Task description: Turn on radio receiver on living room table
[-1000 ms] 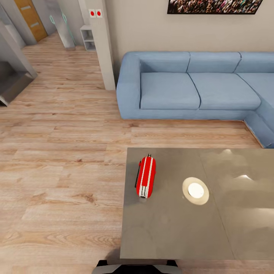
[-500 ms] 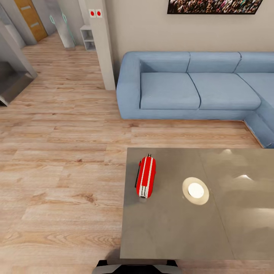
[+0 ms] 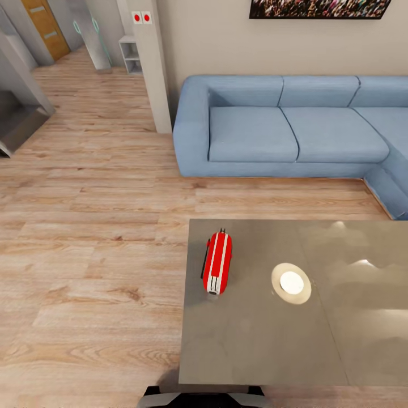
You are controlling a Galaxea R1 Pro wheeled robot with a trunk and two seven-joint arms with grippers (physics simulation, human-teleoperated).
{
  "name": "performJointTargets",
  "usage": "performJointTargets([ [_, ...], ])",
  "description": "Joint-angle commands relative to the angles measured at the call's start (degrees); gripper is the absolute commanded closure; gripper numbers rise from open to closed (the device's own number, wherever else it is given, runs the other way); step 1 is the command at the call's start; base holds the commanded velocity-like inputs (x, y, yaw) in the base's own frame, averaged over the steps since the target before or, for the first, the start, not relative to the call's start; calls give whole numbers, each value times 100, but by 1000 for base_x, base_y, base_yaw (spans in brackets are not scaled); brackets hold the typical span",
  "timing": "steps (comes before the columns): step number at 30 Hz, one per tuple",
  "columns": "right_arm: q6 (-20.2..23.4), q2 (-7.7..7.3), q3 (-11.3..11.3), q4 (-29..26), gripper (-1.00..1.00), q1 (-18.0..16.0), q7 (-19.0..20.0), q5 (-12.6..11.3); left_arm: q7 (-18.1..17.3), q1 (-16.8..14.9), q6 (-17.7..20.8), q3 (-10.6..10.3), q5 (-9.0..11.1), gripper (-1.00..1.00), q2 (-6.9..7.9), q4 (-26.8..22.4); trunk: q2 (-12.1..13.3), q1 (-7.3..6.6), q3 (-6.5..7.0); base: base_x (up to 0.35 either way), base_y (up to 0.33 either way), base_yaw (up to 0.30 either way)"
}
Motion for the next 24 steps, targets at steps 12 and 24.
performJointTargets([
  [12,3,0,3,0,-100,0,-4,-3,0,0,0,0,0,-100,0,1,0,0,-107,0,0,0],
  [24,3,0,3,0,-100,0,-4,-3,0,0,0,0,0,-100,0,0,0,0,-219,0,0,0],
])
